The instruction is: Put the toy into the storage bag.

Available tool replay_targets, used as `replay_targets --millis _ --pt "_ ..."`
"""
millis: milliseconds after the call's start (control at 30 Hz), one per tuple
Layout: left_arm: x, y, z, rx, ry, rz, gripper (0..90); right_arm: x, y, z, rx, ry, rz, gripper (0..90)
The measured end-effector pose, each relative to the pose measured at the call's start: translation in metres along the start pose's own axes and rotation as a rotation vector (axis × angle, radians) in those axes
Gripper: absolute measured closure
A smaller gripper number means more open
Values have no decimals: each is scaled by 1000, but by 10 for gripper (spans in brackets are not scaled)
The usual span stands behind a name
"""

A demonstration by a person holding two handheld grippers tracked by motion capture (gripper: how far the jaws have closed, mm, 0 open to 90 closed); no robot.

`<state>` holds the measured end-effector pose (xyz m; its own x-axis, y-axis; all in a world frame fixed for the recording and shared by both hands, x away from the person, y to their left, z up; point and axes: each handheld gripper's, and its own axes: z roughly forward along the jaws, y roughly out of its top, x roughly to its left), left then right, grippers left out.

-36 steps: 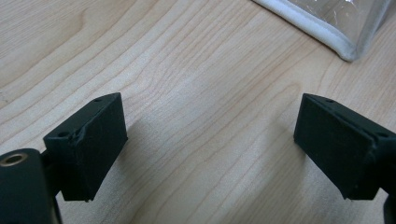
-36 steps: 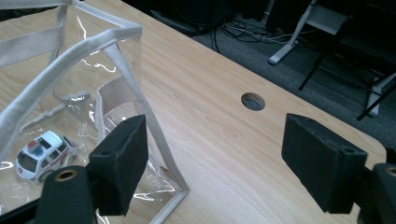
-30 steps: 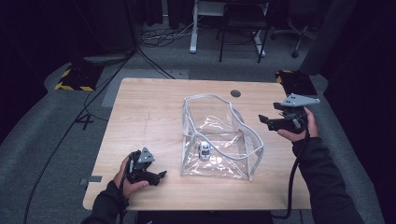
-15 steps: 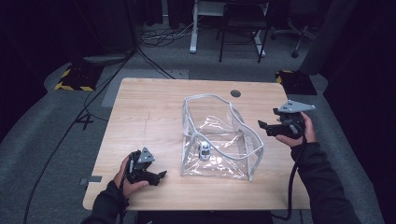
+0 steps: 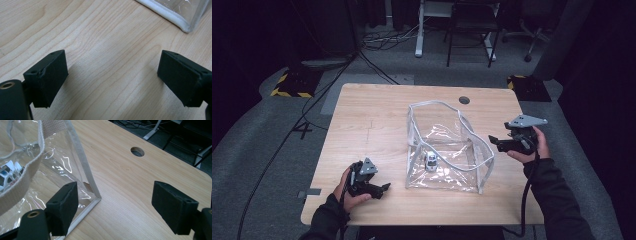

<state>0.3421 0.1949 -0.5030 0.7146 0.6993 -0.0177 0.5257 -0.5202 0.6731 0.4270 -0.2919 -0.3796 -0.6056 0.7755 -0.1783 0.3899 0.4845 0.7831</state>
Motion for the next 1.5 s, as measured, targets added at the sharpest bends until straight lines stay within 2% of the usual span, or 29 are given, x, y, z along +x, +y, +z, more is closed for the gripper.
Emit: replay_targets --millis 100,300,333,667,967,1067,1200,1367,1500 --pt "0 0 0 0 0 0 97 2 -3 0 6 -2 8 221" --pt "0 0 0 1 0 0 97 4 -11 2 14 -6 -13 223" --pt "0 0 0 0 0 0 97 4 -12 2 14 -7 -1 223" --pt "0 0 0 -2 1 0 97 7 -25 4 31 0 -1 224" --pt "0 0 0 0 0 0 97 13 -43 9 58 5 3 224" --pt "0 0 0 -1 0 0 97 15 -48 9 71 1 -9 224" --pt "0 0 0 -2 1 0 97 16 -56 8 79 17 -6 223" --pt "0 0 0 -1 0 0 97 19 -64 8 85 9 10 223" --pt "0 0 0 -2 1 0 97 19 -71 7 92 11 0 221"
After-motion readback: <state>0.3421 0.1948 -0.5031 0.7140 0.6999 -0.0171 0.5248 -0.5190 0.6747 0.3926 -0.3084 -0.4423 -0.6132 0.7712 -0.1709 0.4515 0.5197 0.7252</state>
